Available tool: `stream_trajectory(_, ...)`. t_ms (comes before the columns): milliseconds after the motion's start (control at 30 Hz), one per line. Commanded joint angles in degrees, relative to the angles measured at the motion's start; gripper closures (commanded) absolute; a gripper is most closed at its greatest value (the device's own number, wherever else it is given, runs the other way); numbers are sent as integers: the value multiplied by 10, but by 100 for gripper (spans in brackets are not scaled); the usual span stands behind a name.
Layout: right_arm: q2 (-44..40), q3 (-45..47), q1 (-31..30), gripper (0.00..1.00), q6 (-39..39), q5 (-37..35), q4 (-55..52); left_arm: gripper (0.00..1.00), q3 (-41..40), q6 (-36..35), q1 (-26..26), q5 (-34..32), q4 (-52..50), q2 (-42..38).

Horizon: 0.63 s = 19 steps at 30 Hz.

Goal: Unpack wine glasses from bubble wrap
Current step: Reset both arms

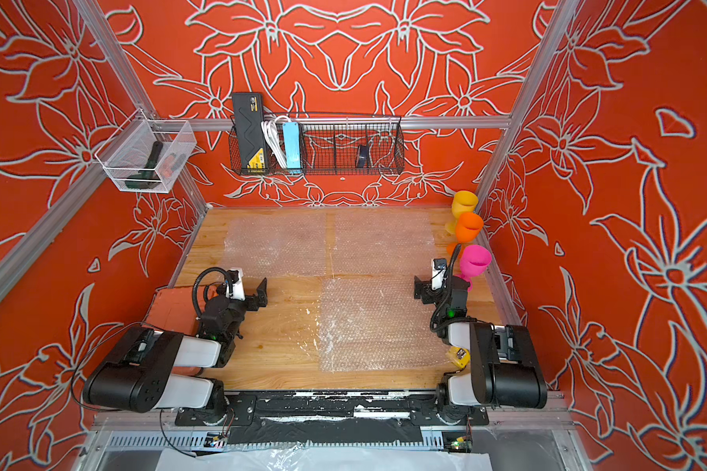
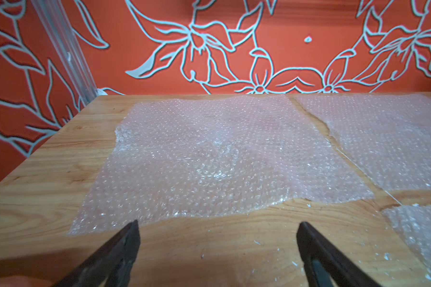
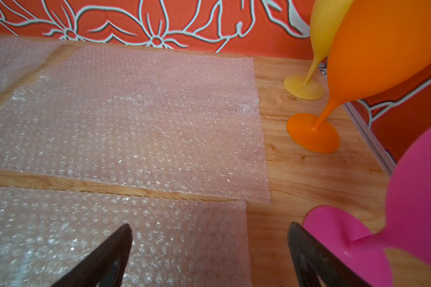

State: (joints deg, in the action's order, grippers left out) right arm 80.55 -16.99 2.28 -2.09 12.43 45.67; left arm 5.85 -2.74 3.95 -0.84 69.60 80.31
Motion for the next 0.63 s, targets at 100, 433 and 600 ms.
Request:
stream_trajectory(100, -11, 14, -3, 3, 50, -135, 39, 2, 13, 27, -6, -63, -10, -1)
stream_trajectory(433, -6, 4, -4, 3, 40, -118, 25, 2, 6, 31, -7, -71, 6, 4)
stream_trajectory(600, -6, 3, -4, 3, 41, -118, 23, 2, 5, 31, -7, -69, 5, 2)
